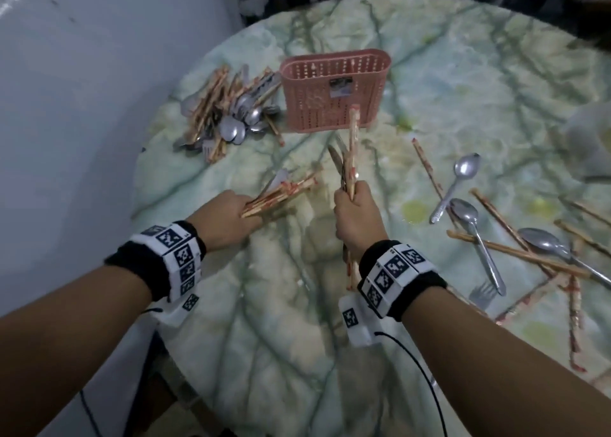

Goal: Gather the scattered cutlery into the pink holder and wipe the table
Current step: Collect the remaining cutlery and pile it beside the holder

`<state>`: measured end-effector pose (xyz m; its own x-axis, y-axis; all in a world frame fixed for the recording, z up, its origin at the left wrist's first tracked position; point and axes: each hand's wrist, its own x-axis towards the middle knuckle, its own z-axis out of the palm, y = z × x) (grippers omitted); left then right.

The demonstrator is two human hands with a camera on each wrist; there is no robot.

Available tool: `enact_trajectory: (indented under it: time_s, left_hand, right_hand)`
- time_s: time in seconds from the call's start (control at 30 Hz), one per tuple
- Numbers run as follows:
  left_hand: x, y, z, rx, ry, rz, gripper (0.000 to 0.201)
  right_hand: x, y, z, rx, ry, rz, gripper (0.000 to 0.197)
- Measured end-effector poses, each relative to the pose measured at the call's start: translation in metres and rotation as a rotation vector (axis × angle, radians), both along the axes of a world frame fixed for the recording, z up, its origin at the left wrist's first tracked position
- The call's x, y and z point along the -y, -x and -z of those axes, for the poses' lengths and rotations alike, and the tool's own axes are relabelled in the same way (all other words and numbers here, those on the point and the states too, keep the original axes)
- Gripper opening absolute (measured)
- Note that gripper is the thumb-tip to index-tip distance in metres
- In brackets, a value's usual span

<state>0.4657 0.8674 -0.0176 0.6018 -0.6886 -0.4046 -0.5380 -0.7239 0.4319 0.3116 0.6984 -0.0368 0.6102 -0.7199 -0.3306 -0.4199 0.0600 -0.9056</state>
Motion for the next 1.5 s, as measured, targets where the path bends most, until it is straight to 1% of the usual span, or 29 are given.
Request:
enact_trajectory:
  time_s: [0.03,0.07,0.13,0.17,0.23,0.3,0.4,0.53,0.67,0.7,0.77,0.8,0.83,0.93,0.97,1.0,1.07,1.13,1.17,1.27,1.3,1.37,1.47,1.5]
  left_hand:
    - [-0.019,-0.002,0.001,0.015,0.009,-0.046,0.026]
    - [-0.034,-0.002,0.001,0.024,0.027,-0.105,0.024]
    - [-0.065,-0.006,0.004,0.021,0.098,-0.265,0.016]
    - [-0.077,-0.009,0.007,0.004,0.139,-0.335,0.015]
    - [-0.093,-0.015,0.012,-0.043,0.228,-0.435,0.020]
    - [-0.102,-0.024,0.016,-0.053,0.276,-0.487,0.026]
    - [-0.104,-0.036,0.022,-0.021,0.225,-0.453,0.035]
    - [-0.093,-0.047,0.033,-0.076,0.146,-0.360,0.035]
    - [-0.079,-0.048,0.041,-0.104,0.125,-0.345,0.043]
    - [-0.076,-0.048,0.043,-0.067,0.096,-0.350,0.044]
    - [-0.072,-0.048,0.041,0.076,-0.039,-0.308,0.048]
    - [-0.071,-0.048,0.040,0.124,-0.091,-0.280,0.049]
    - [-0.070,-0.050,0.039,0.122,-0.103,-0.272,0.049]
    - [-0.072,-0.057,0.041,-0.015,0.009,-0.309,0.046]
    - [-0.074,-0.058,0.043,-0.032,0.066,-0.318,0.045]
    - [-0.075,-0.058,0.045,-0.033,0.115,-0.324,0.045]
    - [-0.077,-0.056,0.045,-0.033,0.208,-0.353,0.053]
    - [-0.078,-0.055,0.044,-0.012,0.231,-0.367,0.054]
    - [-0.077,-0.056,0.043,0.005,0.221,-0.352,0.054]
    - [-0.076,-0.056,0.042,0.060,0.141,-0.291,0.064]
    - [-0.076,-0.056,0.043,0.076,0.145,-0.288,0.066]
    - [-0.074,-0.054,0.037,0.080,0.174,-0.302,0.066]
    - [-0.069,-0.038,0.022,0.125,0.238,-0.316,0.052]
    - [-0.066,-0.031,0.018,0.139,0.282,-0.292,0.048]
  right_hand:
    - [-0.009,-0.009,0.000,-0.012,-0.003,-0.047,0.007]
    - [-0.017,-0.016,0.001,-0.030,-0.001,-0.096,0.009]
    - [-0.037,-0.033,0.001,-0.055,-0.014,-0.200,0.016]
    - [-0.047,-0.041,0.000,-0.066,-0.022,-0.241,0.018]
    - [-0.068,-0.058,0.002,-0.088,-0.046,-0.300,0.020]
    - [-0.088,-0.075,0.006,-0.114,-0.060,-0.330,0.023]
    - [-0.107,-0.094,0.009,-0.181,-0.030,-0.356,0.030]
    - [-0.115,-0.112,0.015,-0.261,0.011,-0.348,0.029]
    - [-0.124,-0.124,0.020,-0.283,0.130,-0.374,0.024]
    - [-0.126,-0.127,0.021,-0.297,0.178,-0.384,0.028]
    - [-0.129,-0.130,0.023,-0.365,0.269,-0.413,0.042]
    - [-0.128,-0.130,0.024,-0.413,0.292,-0.417,0.044]
    - [-0.128,-0.130,0.024,-0.445,0.303,-0.418,0.044]
    - [-0.124,-0.127,0.023,-0.396,0.277,-0.443,0.036]
    - [-0.123,-0.126,0.022,-0.371,0.262,-0.453,0.031]
    - [-0.121,-0.125,0.022,-0.346,0.263,-0.467,0.027]
    - [-0.115,-0.121,0.022,-0.333,0.257,-0.474,0.016]
    - [-0.110,-0.117,0.022,-0.335,0.272,-0.452,0.009]
    - [-0.108,-0.114,0.022,-0.350,0.276,-0.445,0.013]
    - [-0.105,-0.103,0.017,-0.343,0.250,-0.405,0.051]
    - [-0.103,-0.098,0.014,-0.318,0.242,-0.392,0.055]
    - [-0.099,-0.083,0.008,-0.260,0.231,-0.351,0.056]
    - [-0.092,-0.054,0.001,-0.186,0.165,-0.284,0.054]
    - [-0.089,-0.042,-0.002,-0.168,0.139,-0.262,0.053]
